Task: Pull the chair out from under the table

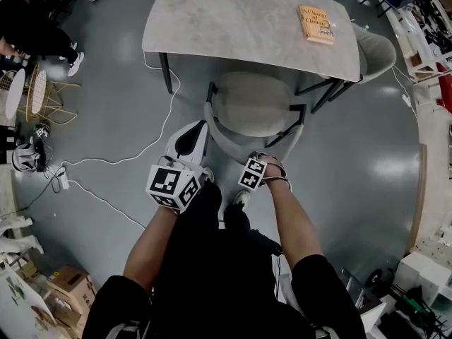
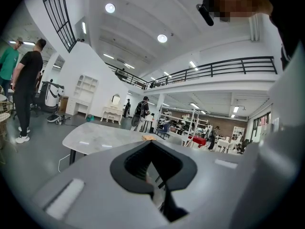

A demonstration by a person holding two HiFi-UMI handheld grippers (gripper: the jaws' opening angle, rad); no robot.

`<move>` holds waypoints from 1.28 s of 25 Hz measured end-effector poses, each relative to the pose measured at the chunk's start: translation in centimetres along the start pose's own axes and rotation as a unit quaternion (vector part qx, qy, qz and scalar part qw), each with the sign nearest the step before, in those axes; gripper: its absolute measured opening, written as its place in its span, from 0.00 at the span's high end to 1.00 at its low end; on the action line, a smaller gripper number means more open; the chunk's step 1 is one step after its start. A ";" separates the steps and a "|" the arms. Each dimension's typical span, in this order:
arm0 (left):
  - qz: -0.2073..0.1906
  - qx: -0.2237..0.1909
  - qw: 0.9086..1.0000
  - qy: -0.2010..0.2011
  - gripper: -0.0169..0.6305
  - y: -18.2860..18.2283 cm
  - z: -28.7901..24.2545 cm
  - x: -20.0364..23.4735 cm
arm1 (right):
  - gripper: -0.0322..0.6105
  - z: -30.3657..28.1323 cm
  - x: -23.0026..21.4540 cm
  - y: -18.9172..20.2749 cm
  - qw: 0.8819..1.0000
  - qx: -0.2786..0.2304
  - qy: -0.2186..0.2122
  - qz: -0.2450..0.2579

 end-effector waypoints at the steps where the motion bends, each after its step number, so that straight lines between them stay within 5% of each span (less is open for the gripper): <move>1: 0.000 -0.001 1.000 -0.001 0.96 0.0 0.1 -0.1 | 0.86 0.1 0.2 0.0 1.000 0.000 -0.001 0.000; 32: 0.004 -0.016 0.999 -0.027 0.96 1.4 2.5 -4.0 | 0.86 0.3 4.6 0.8 1.000 -0.001 -0.006 0.006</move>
Point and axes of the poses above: the fingertips, and each gripper's own axes: z backward along the fingers, x to its left, y out of its underside, the point moved 2 cm from there along z, backward along the fingers, and after that the axes turned 15 degrees about x, right-handed, at the moved point
